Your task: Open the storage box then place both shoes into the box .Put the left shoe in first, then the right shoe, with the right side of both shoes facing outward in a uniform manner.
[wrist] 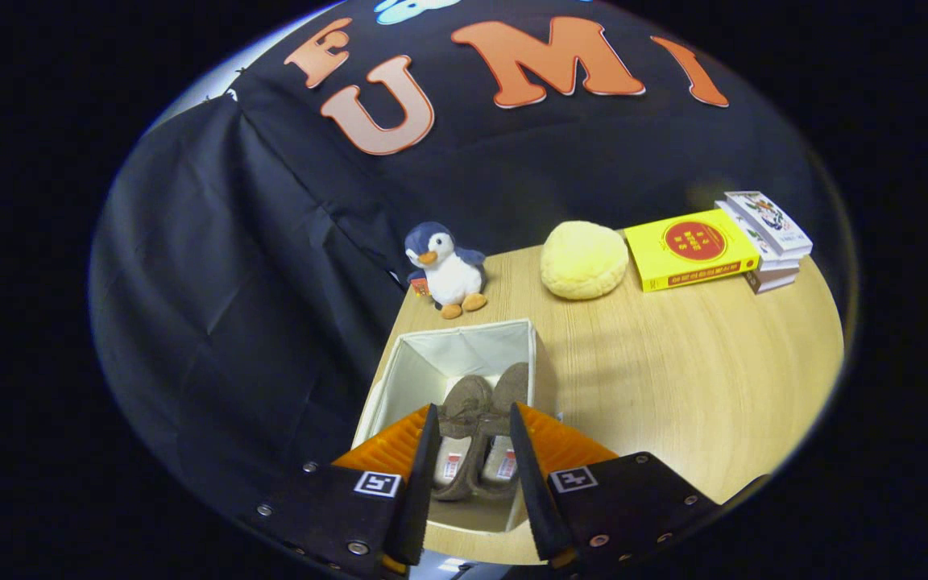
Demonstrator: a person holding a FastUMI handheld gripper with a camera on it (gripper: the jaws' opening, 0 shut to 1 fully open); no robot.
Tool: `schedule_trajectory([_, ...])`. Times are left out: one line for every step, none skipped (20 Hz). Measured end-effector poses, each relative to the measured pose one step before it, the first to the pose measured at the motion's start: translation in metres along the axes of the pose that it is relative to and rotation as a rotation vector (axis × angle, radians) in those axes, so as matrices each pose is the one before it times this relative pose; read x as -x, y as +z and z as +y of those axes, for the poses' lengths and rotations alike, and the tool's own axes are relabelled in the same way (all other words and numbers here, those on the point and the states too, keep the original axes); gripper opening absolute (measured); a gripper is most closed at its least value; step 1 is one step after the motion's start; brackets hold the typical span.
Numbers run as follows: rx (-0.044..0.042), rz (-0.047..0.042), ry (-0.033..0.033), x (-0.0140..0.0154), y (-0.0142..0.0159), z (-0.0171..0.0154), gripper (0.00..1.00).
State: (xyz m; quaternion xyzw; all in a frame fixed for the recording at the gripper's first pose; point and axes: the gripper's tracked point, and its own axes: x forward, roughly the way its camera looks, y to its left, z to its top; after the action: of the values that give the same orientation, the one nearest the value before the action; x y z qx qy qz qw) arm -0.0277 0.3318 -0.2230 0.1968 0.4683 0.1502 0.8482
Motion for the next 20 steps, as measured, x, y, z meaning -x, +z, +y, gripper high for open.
schedule_trajectory([0.03157,-0.0326,0.00434,0.013,0.01023,-0.00562,0.56])
schedule_trajectory([0.0259,-0.03707,-0.0009,0.01187,0.00945,-0.00833,0.6])
schedule_trajectory([0.01554,-0.03134,-0.00062,0.01203,0.00804,-0.00759,0.63])
schedule_trajectory([0.01501,-0.03344,0.001,0.01091,0.00859,-0.00764,0.67])
schedule_trajectory([0.02043,-0.0365,-0.00484,0.01111,0.0105,-0.01017,0.69])
schedule_trajectory([0.02279,-0.0538,-0.00109,0.01005,0.01254,-0.00848,0.72])
schedule_trajectory([0.02377,-0.05483,-0.00884,0.01018,0.01513,-0.0102,0.76])
schedule_trajectory([0.0132,-0.04186,-0.01165,0.01069,0.01283,-0.01105,0.82])
schedule_trajectory([0.00868,-0.03436,-0.00653,0.01071,0.01069,-0.00997,0.85])
schedule_trajectory([0.00155,-0.02861,-0.00804,0.01018,0.01077,-0.01,0.87])
schedule_trajectory([0.00373,-0.03105,-0.00546,0.00843,0.01142,-0.00966,0.88])
schedule_trajectory([0.01296,-0.04396,-0.00517,0.00597,0.01356,-0.00908,0.91])
schedule_trajectory([0.03171,-0.05418,0.0057,0.00323,0.01493,-0.01048,0.92])
schedule_trajectory([0.03258,-0.03086,-0.01592,0.00273,0.00793,-0.0137,0.92])
schedule_trajectory([0.02188,-0.02011,-0.01673,0.00566,0.00592,-0.01557,0.93])
schedule_trajectory([0.01152,-0.01782,-0.01299,0.00658,0.00477,-0.00929,0.94])
schedule_trajectory([0.01018,-0.01812,-0.01063,0.00423,0.00663,-0.00955,0.94])
schedule_trajectory([0.0077,-0.02005,-0.01972,0.00439,0.00735,-0.01089,0.94])
schedule_trajectory([0.00727,-0.02295,-0.01435,0.00385,0.00725,-0.01104,0.94])
schedule_trajectory([0.00079,-0.02294,-0.01393,0.00378,0.00669,-0.00866,0.94])
